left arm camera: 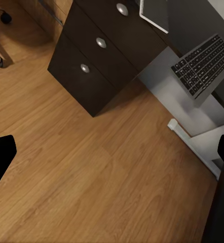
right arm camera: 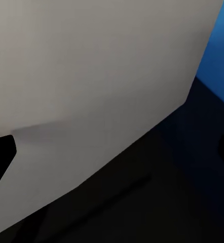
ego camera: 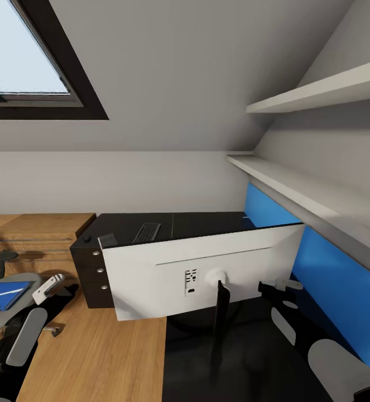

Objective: In the bedroom, organize the workspace by keeping the computer under the desk, ensuring the monitor is on the desk, placing the keyboard on the desk next to the monitor, placing the mouse on the desk next to the keyboard, moving the folder from the swivel chair onto the desk next to the mouse, stacking the notebook on top of the folder with the pen on top of the notebook, and positioning the swivel chair next to the desk.

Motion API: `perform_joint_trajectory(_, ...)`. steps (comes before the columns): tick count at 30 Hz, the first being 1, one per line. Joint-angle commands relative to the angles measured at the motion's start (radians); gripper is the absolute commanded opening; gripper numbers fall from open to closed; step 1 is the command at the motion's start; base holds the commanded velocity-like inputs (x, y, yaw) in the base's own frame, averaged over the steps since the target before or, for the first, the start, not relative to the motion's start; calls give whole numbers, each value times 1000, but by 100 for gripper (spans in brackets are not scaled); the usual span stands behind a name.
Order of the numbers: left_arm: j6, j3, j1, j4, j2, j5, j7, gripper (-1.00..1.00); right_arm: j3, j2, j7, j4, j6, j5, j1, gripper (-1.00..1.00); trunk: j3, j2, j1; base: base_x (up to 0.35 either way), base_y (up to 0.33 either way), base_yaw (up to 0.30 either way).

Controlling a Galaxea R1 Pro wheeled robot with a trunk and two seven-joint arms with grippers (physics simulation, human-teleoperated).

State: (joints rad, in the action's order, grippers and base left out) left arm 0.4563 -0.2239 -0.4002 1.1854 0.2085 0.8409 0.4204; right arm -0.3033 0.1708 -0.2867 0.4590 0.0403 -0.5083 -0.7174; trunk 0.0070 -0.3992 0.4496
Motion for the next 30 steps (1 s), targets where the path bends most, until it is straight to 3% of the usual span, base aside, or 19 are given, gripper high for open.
perform_joint_trajectory(1, 2, 0, 0, 1, 0, 10, 8, 100, -9, 1, -5, 0, 4, -10, -1, 100, 0, -1, 0, 0, 0, 0)
perform_joint_trajectory(25, 2, 0, -1, 1, 0, 10, 8, 100, -13, 1, -3, 1, 6, -2, -1, 100, 0, -1, 0, 37, 0, 0)
perform_joint_trajectory(30, 2, 0, -1, 1, 0, 13, 8, 100, -13, 1, -3, 1, 6, -1, -1, 100, 0, -1, 0, -195, 0, 0)
